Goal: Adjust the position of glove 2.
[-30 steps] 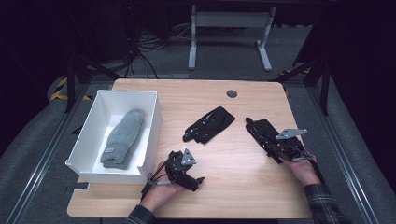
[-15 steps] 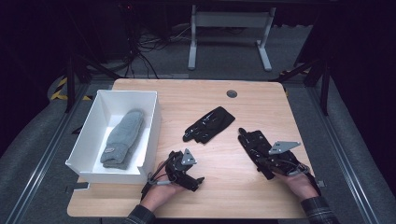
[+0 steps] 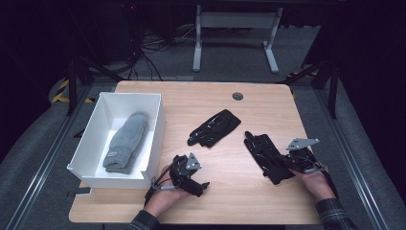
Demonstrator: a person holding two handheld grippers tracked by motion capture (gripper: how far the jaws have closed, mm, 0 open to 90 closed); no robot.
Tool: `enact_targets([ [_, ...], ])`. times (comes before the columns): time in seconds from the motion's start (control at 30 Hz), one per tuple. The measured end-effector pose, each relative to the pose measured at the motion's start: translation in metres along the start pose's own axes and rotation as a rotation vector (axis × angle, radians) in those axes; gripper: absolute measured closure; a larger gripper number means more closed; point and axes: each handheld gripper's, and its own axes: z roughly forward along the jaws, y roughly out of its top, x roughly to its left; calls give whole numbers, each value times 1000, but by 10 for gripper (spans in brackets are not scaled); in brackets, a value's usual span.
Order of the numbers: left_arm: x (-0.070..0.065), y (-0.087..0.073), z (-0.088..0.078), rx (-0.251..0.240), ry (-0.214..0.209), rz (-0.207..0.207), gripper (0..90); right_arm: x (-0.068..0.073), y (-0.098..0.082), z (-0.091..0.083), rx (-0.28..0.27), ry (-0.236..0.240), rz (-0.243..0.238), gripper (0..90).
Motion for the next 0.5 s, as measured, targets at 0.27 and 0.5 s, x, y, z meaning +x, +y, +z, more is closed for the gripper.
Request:
enact_targets([
  [0.27, 0, 0, 0, -1, -1, 0, 1, 29, 5, 1, 19, 55, -69, 900],
  [0.5, 0, 0, 0, -2, 0, 0, 1, 52, 0, -5, 19, 112, -114, 900],
])
